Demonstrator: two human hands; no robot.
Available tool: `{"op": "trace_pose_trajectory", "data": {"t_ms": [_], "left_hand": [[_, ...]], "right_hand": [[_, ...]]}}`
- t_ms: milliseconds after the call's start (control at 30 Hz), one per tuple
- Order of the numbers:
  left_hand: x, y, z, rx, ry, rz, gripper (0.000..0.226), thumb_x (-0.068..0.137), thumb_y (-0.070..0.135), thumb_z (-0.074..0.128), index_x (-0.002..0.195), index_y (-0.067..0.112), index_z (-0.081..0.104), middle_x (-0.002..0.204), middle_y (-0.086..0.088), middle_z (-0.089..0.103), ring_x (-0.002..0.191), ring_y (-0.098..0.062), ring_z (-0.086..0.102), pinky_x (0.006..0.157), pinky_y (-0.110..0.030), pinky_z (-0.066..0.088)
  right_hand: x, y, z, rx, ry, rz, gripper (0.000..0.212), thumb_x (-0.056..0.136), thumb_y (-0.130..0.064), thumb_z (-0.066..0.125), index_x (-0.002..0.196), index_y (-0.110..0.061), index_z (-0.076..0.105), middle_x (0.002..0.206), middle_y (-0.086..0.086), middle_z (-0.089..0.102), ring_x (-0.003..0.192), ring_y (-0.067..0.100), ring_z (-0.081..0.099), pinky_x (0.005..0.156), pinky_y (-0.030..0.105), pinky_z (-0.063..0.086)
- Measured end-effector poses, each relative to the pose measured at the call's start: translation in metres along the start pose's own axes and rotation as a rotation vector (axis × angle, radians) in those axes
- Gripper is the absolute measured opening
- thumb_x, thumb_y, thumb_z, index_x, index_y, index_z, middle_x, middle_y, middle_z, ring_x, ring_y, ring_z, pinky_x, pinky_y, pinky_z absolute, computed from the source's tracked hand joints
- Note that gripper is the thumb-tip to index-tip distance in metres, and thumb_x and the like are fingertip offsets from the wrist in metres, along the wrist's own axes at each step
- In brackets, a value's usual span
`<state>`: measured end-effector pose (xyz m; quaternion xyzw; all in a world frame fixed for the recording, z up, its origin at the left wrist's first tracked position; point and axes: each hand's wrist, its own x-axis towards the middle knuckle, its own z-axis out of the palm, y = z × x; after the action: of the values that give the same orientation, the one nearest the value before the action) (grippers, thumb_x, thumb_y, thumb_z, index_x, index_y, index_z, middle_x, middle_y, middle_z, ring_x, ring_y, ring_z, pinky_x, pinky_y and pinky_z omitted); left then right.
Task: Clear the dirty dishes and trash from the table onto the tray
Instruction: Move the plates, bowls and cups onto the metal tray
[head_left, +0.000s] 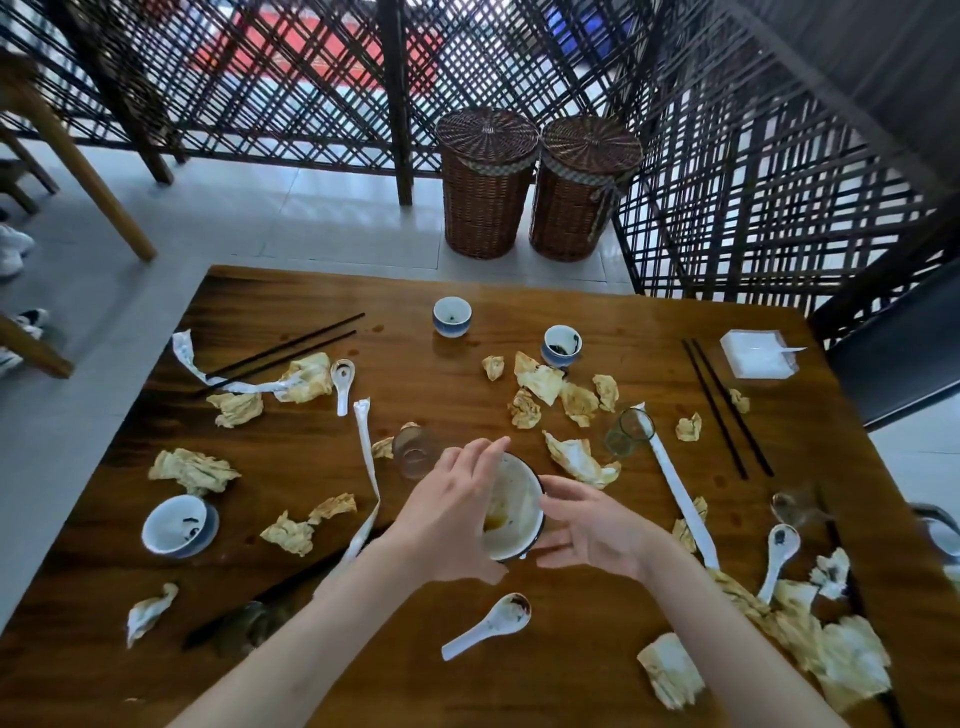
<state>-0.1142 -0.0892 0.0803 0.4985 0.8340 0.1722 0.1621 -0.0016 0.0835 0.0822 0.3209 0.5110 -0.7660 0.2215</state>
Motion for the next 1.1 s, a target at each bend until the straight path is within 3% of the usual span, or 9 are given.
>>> {"op": "trace_pose_trajectory", "data": {"t_ms": [100, 300, 433, 567, 733, 967, 1100], "left_hand": [[0.004, 0.007, 0.003, -0.008, 0.001, 0.018, 0.129, 0.049, 0.053, 0.083, 0.141, 0.039, -0.005, 0.147, 0.011, 0.021, 0.133, -0.018, 0.023, 0.105, -0.032, 0.035], [0.01, 0.013, 0.011, -0.041, 0.007, 0.062, 0.134, 0.05, 0.056, 0.084, 0.142, 0.041, -0.012, 0.153, 0.012, 0.012, 0.14, -0.018, 0.016, 0.107, -0.035, 0.032], [0.004, 0.008, 0.013, -0.107, -0.043, 0.009, 0.138, 0.048, 0.07, 0.077, 0.14, 0.046, -0.023, 0.156, 0.016, -0.003, 0.144, -0.015, 0.001, 0.112, -0.037, 0.016], [-0.016, -0.025, 0.008, -0.16, 0.029, -0.196, 0.116, 0.059, 0.083, 0.055, 0.145, 0.042, -0.011, 0.158, 0.008, 0.005, 0.145, -0.016, 0.005, 0.116, -0.041, 0.017], [-0.047, -0.1, 0.0, 0.112, 0.141, -0.547, 0.098, 0.072, 0.073, 0.056, 0.148, 0.029, 0.014, 0.155, 0.0, 0.021, 0.143, -0.022, 0.017, 0.115, -0.044, 0.023], [-0.099, -0.178, -0.013, 0.28, 0.097, -0.939, 0.094, 0.074, 0.063, 0.064, 0.147, 0.024, 0.02, 0.153, -0.012, 0.023, 0.141, -0.034, 0.019, 0.11, -0.053, 0.027], [-0.117, -0.2, -0.02, 0.193, 0.009, -1.161, 0.095, 0.075, 0.057, 0.067, 0.147, 0.024, 0.015, 0.153, -0.018, 0.016, 0.138, -0.042, 0.021, 0.108, -0.059, 0.027]], "right_hand": [[-0.001, 0.001, -0.001, 0.033, 0.009, 0.016, 0.067, 0.086, -0.016, 0.066, 0.141, -0.022, 0.027, 0.129, 0.015, 0.054, 0.103, 0.034, 0.065, 0.079, 0.041, 0.056], [-0.006, 0.009, -0.009, 0.12, 0.059, -0.039, 0.04, 0.087, -0.009, 0.062, 0.121, -0.025, 0.047, 0.126, 0.013, 0.056, 0.104, 0.03, 0.064, 0.078, 0.037, 0.055], [-0.003, 0.018, -0.014, 0.148, 0.137, -0.051, 0.058, 0.086, -0.009, 0.063, 0.137, -0.018, 0.037, 0.122, 0.013, 0.06, 0.103, 0.029, 0.065, 0.083, 0.042, 0.055], [0.003, 0.024, -0.014, 0.16, 0.245, -0.037, 0.059, 0.086, -0.007, 0.063, 0.138, -0.019, 0.037, 0.116, 0.012, 0.063, 0.095, 0.028, 0.068, 0.077, 0.042, 0.057], [0.016, 0.027, 0.004, 0.178, 0.281, -0.003, 0.046, 0.087, -0.003, 0.059, 0.121, -0.026, 0.041, 0.099, 0.01, 0.069, 0.086, 0.029, 0.07, 0.069, 0.041, 0.058], [0.046, 0.032, 0.061, 0.151, 0.308, 0.047, 0.041, 0.087, 0.002, 0.051, 0.116, -0.026, 0.043, 0.104, 0.013, 0.061, 0.09, 0.03, 0.065, 0.066, 0.04, 0.056], [0.059, 0.032, 0.084, 0.145, 0.338, 0.069, 0.036, 0.088, 0.001, 0.048, 0.114, -0.025, 0.046, 0.104, 0.013, 0.06, 0.09, 0.03, 0.064, 0.067, 0.041, 0.055]]}}
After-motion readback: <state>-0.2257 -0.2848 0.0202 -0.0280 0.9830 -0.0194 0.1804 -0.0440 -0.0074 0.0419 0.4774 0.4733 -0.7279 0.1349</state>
